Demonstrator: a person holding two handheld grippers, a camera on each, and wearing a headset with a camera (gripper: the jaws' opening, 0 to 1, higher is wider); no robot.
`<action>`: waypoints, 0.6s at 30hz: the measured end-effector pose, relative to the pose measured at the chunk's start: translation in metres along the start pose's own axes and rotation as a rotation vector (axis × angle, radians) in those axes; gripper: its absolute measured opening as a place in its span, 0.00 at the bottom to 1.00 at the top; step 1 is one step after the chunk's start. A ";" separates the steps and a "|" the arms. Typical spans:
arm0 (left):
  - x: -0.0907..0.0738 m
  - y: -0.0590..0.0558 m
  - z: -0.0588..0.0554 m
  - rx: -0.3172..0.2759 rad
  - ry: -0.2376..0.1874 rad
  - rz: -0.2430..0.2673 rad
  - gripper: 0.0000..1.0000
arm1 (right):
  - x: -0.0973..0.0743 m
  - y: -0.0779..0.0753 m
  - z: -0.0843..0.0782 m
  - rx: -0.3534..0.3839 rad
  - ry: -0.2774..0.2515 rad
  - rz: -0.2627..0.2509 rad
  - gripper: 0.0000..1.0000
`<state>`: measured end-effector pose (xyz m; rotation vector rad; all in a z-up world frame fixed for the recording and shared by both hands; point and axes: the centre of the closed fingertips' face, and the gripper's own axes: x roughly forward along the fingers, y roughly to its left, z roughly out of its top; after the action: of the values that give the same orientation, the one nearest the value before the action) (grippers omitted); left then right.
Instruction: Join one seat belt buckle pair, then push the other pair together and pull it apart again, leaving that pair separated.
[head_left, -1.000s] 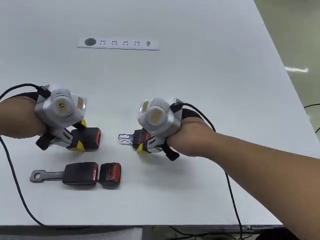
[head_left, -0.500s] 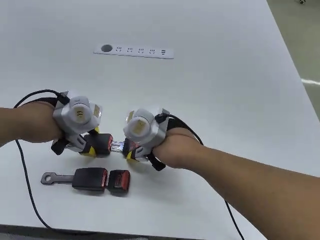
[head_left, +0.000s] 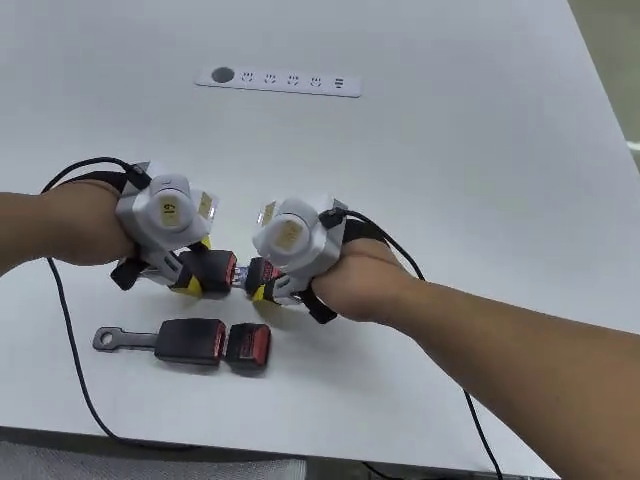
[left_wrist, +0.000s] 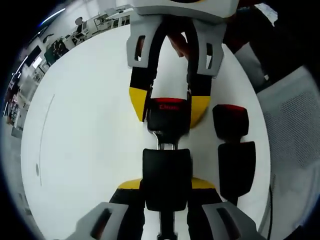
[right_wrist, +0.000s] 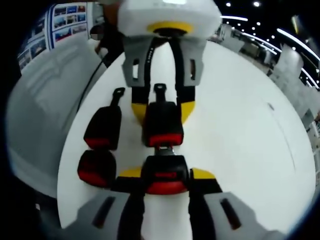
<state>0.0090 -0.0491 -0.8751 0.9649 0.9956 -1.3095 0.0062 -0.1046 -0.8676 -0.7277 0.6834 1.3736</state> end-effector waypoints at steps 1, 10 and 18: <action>0.000 -0.001 0.001 0.001 0.000 -0.001 0.32 | 0.001 0.000 0.001 0.001 -0.004 0.002 0.31; 0.000 -0.001 0.001 0.017 0.021 -0.008 0.32 | 0.006 0.000 0.008 0.004 -0.007 -0.007 0.31; 0.000 -0.002 0.002 0.032 0.030 -0.010 0.33 | 0.004 0.001 0.007 -0.002 -0.010 -0.005 0.31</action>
<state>0.0067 -0.0515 -0.8745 1.0076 1.0065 -1.3266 0.0059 -0.0964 -0.8664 -0.7234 0.6723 1.3725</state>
